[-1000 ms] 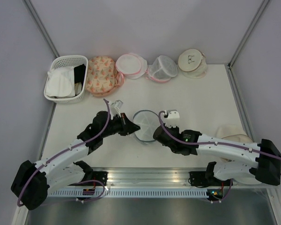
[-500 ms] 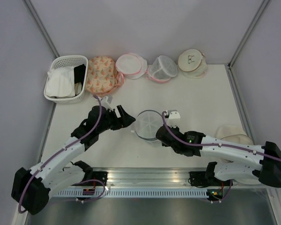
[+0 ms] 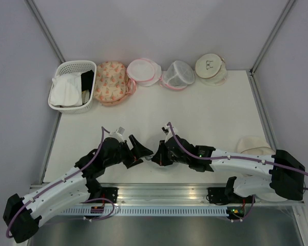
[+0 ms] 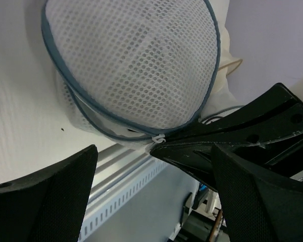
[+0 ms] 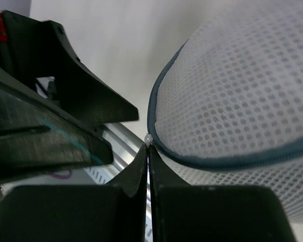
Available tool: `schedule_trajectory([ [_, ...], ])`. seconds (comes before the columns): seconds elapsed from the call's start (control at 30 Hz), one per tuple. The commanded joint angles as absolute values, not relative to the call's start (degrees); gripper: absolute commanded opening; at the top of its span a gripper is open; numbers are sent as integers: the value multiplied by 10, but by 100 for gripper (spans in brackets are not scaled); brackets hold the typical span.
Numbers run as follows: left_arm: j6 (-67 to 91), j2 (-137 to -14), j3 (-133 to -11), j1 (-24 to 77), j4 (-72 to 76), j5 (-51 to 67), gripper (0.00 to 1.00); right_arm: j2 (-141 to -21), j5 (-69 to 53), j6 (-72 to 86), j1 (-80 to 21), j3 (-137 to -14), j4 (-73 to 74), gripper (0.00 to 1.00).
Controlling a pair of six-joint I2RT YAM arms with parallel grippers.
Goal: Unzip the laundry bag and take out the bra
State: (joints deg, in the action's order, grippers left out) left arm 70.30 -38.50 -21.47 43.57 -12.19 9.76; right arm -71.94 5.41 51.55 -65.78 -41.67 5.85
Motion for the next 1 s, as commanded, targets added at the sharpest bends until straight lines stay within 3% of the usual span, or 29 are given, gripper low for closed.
schedule_trajectory([
  [0.0, 787, -390, -221, 475, -83, 93, 96, -735, 2, 548, -657, -420, -50, 1],
  [0.53, 922, -399, -165, 487, -83, -61, 93, -678, 38, 518, -658, -403, 16, 1],
  [0.8, 949, -488, -191, 487, 35, -62, 94, -664, 33, 498, -660, -395, 33, 0],
  [0.9, 941, -535, -206, 487, 93, -45, 71, -664, 34, 491, -662, -395, 40, 1],
  [0.93, 938, -544, -210, 487, 101, -43, 52, -664, 37, 491, -663, -396, 47, 0],
  [0.97, 938, -555, -212, 486, 106, -38, 43, -662, 40, 490, -663, -396, 49, 0],
])
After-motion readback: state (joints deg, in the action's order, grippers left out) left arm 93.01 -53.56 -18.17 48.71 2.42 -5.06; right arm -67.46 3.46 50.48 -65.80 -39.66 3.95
